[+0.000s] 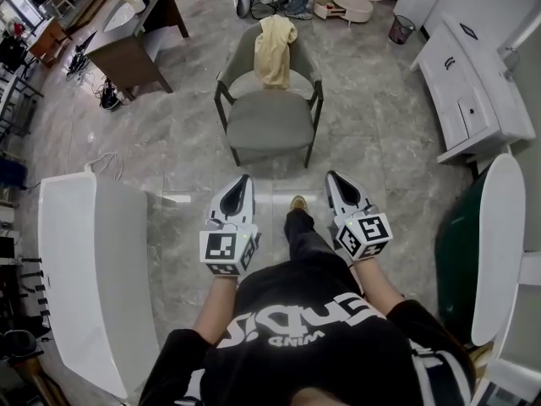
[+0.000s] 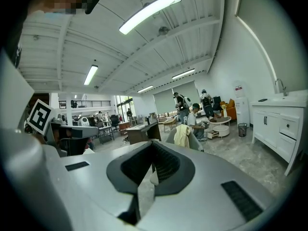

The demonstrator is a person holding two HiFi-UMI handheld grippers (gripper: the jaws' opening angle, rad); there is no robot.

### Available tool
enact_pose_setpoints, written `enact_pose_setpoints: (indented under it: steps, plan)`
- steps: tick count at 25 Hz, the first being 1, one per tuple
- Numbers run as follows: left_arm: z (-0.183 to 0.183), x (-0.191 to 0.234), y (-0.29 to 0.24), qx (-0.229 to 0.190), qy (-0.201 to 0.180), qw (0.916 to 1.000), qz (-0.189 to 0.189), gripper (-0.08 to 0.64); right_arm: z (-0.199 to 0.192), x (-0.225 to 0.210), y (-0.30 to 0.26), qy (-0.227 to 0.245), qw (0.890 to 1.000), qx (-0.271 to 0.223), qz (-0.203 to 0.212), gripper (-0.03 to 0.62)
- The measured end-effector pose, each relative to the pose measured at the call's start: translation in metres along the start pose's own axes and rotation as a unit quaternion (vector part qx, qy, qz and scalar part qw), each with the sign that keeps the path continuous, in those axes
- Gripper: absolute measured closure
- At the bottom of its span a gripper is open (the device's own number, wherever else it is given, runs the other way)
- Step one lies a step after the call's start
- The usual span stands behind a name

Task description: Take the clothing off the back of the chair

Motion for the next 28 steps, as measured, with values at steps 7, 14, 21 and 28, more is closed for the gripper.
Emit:
enact_pose_setpoints:
  steps: [7,14,21,28]
  plan:
    - [0.034,0.013,-0.072,0.001,0.005,1.0000,0.007,0.546,0.019,-0.049,-0.061,-0.004,1.000,0.004,0.013,0.578]
    - [0.067,0.018,-0.151,-0.006,0.003,0.9999,0.013,0.546,0.039,-0.106,-0.122,-0.001,1.000,-0.002,0.025,0.578]
    - [0.087,0.023,-0.223,-0.017,0.001,0.9996,0.021,0.545,0.044,-0.156,-0.175,0.000,0.999,-0.003,0.041,0.578]
    - [0.099,0.034,-0.274,-0.016,-0.003,0.9994,0.031,0.546,0.049,-0.191,-0.225,-0.006,0.999,-0.006,0.049,0.578]
Point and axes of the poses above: the fingertips, and each gripper's own axes: y backward along the fingers, x to its left, z out of its top, the point moved 5 cm from there along y, backward along the fingers, and after that the axes turned 14 degrees about y, right-handed, at the moved point
